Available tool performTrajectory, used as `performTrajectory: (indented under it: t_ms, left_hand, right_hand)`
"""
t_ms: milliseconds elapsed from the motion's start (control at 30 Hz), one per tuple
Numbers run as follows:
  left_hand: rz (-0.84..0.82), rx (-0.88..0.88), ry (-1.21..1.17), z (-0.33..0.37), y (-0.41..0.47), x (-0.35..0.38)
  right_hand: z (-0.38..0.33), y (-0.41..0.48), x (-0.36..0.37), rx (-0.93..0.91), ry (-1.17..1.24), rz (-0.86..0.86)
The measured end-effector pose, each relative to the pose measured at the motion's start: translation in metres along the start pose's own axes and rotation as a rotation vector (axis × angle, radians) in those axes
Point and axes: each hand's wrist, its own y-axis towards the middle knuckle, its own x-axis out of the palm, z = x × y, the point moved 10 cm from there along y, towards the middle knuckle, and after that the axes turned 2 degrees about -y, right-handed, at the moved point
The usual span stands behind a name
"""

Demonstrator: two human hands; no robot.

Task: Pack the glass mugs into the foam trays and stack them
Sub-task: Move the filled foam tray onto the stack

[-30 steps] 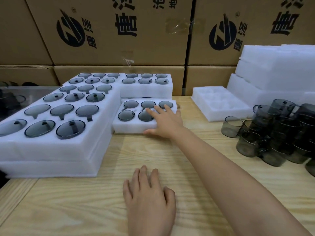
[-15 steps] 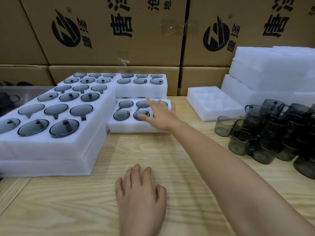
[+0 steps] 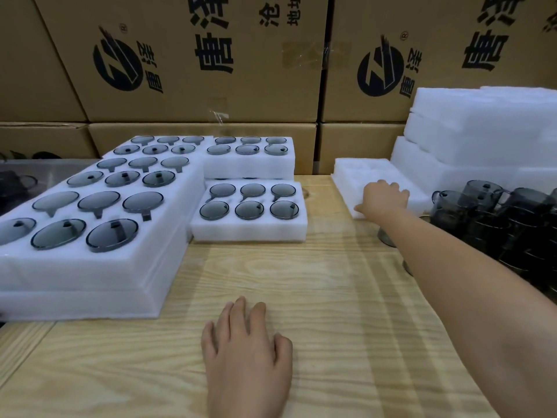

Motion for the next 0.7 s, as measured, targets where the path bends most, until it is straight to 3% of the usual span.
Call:
performTrajectory:
  t_ms: [267,500,700]
  left_hand:
    - [-0.059,0.008,0.107,-0.005,0.000,0.009]
    - [0.020,0.045,0.078,-0.002,0.000,0.002]
    - [0.097,0.015,-0.099,-0.003,0.002,-0.014]
  right_hand:
    - [-0.015,-0.037,-0.078,-0.115,0.503,0.274]
    - [0.005,-0.193,-0.117,-0.238,0.962,0.543]
    - [0.046,-0.295,-0.078,-0.273,1.147,0.501]
